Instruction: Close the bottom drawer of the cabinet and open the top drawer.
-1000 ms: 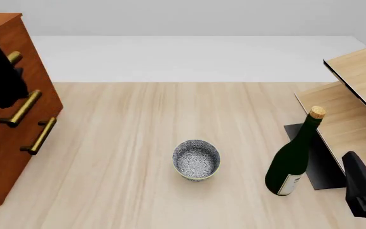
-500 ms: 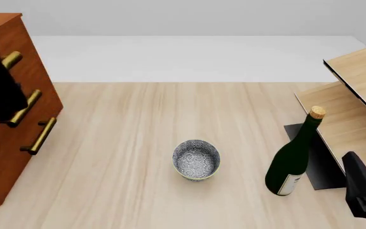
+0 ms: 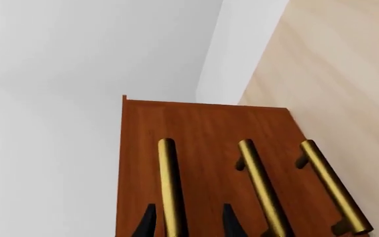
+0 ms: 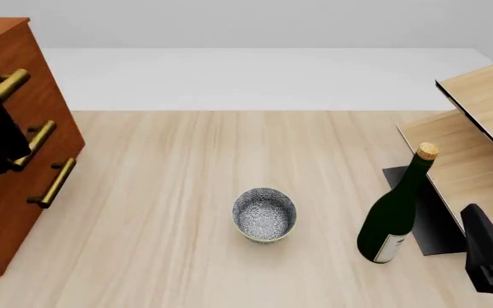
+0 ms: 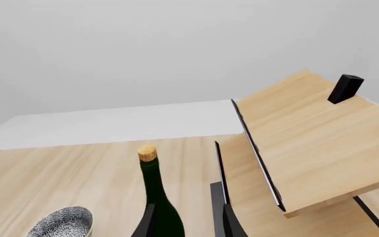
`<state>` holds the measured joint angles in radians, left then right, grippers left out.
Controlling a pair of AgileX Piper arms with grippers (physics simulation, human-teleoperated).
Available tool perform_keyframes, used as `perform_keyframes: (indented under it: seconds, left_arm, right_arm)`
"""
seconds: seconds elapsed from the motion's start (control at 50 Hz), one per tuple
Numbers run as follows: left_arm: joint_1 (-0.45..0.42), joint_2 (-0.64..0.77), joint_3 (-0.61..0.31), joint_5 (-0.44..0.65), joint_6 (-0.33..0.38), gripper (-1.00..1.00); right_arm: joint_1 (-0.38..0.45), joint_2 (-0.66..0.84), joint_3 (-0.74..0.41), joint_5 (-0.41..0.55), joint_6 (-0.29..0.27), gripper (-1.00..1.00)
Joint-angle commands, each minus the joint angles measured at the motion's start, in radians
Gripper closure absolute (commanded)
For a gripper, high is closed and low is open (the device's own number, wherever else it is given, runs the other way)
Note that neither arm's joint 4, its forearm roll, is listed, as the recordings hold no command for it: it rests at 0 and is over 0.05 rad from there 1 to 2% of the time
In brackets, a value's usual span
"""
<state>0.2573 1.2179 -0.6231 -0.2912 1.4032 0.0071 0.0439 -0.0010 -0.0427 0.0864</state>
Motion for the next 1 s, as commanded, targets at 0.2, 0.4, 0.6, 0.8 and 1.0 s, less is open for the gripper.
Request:
perform_keyframes:
  seconds: [0.2, 0.4, 0.6, 0.8, 1.0]
  left_arm:
    - [0.062, -0.020, 0.019, -0.009, 0.016, -1.00]
    - [0.082, -0.026, 0.024, -0.014, 0.021, -1.00]
    - [0.084, -0.030, 0.025, -0.028, 0.034, 1.00]
    - [0.068, -0.030, 0.023, -0.043, 0.040, 1.00]
    - [0.029, -0.044, 0.034, -0.054, 0.056, 1.00]
  right_arm:
    - [0.004, 0.003, 0.000, -0.003, -0.001, -1.00]
    - [0.007, 0.005, 0.000, -0.004, -0.002, -1.00]
    - [0.007, 0.004, 0.000, -0.003, 0.000, -1.00]
    - [0.007, 0.011, 0.000, -0.010, 0.002, -1.00]
    - [0.003, 0.008, 0.000, -0.007, 0.004, -1.00]
